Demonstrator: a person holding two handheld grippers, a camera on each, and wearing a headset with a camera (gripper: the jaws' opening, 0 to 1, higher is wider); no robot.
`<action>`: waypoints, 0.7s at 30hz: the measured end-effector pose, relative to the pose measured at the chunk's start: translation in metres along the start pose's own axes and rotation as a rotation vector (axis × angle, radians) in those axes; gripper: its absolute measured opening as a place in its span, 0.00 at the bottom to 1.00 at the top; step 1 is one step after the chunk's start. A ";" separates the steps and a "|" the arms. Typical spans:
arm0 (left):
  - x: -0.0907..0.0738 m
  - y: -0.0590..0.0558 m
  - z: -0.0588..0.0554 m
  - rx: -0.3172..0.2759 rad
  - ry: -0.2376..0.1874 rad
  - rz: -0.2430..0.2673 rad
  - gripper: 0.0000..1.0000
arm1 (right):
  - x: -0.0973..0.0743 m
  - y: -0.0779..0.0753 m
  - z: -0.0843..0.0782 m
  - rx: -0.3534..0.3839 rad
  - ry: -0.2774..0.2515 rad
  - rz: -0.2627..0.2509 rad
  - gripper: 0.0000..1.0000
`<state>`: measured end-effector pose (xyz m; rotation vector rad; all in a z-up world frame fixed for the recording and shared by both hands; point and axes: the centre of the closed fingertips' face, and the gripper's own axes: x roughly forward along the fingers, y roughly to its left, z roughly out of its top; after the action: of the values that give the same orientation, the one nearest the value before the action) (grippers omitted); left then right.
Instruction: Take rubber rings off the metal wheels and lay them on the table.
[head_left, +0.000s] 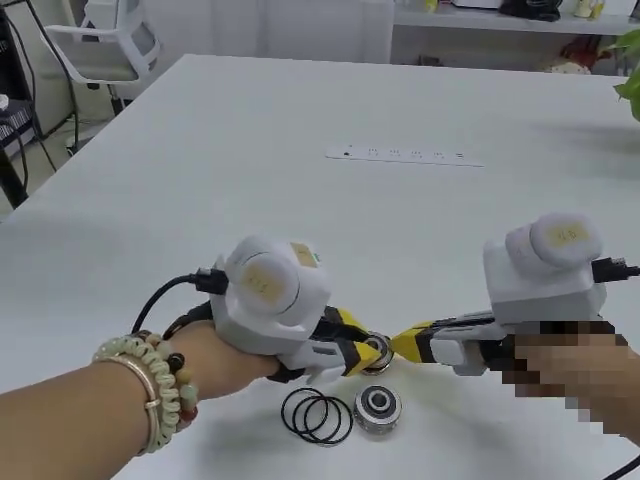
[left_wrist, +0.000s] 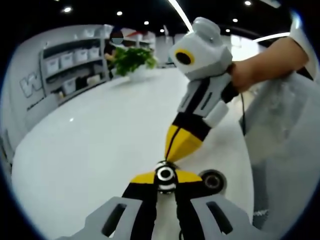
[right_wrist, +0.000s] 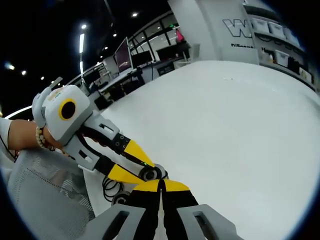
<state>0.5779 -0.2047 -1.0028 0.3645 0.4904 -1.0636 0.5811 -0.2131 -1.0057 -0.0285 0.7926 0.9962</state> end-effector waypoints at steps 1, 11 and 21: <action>0.000 0.000 0.000 0.001 0.000 0.000 0.13 | 0.000 0.001 0.001 0.004 -0.003 0.002 0.00; 0.000 0.000 0.000 -0.005 -0.002 0.001 0.13 | 0.000 0.011 0.008 0.025 -0.023 0.040 0.00; 0.000 0.002 0.001 -0.016 -0.008 0.011 0.13 | 0.001 0.015 0.018 -0.014 -0.055 0.048 0.00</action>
<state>0.5798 -0.2042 -1.0024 0.3488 0.4894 -1.0500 0.5805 -0.1970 -0.9884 0.0058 0.7386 1.0440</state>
